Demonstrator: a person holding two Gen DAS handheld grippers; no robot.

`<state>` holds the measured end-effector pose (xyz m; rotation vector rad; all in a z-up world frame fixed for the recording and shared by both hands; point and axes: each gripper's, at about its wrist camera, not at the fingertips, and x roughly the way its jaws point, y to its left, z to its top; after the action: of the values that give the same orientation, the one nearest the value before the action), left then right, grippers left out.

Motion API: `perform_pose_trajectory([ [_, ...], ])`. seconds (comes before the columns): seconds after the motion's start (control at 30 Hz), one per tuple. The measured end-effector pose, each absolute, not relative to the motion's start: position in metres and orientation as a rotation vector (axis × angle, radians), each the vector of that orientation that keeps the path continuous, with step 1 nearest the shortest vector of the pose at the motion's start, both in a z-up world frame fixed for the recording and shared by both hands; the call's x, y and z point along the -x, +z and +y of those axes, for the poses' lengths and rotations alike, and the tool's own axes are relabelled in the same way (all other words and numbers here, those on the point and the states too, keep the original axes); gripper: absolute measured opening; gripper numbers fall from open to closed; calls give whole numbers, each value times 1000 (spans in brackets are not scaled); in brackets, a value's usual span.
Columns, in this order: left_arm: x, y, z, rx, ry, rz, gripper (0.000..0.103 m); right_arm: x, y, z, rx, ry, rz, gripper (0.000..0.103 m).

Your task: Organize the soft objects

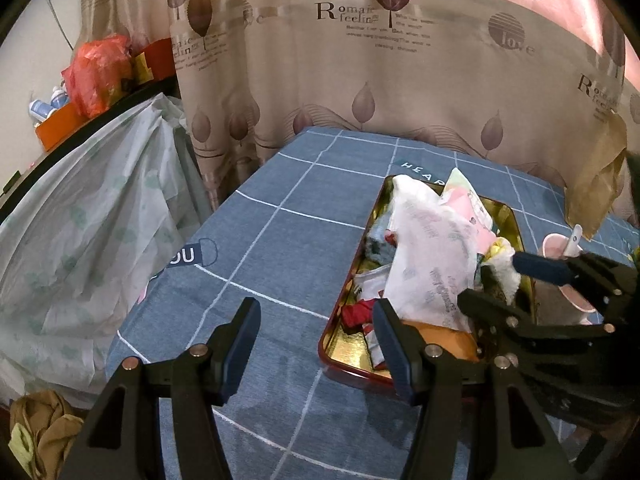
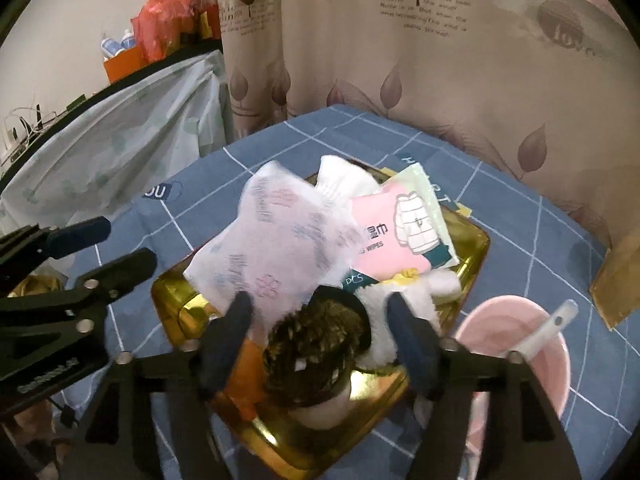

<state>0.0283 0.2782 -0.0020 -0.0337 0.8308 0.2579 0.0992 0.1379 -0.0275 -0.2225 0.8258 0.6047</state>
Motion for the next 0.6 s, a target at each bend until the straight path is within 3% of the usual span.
perform_pose_trajectory([
  [0.3,-27,0,271,18,257,821,60,-65,2,116,203,520,738,96],
  [0.6,-25,2,261,2,245,817,60,-36,2,70,66,380,737,99],
])
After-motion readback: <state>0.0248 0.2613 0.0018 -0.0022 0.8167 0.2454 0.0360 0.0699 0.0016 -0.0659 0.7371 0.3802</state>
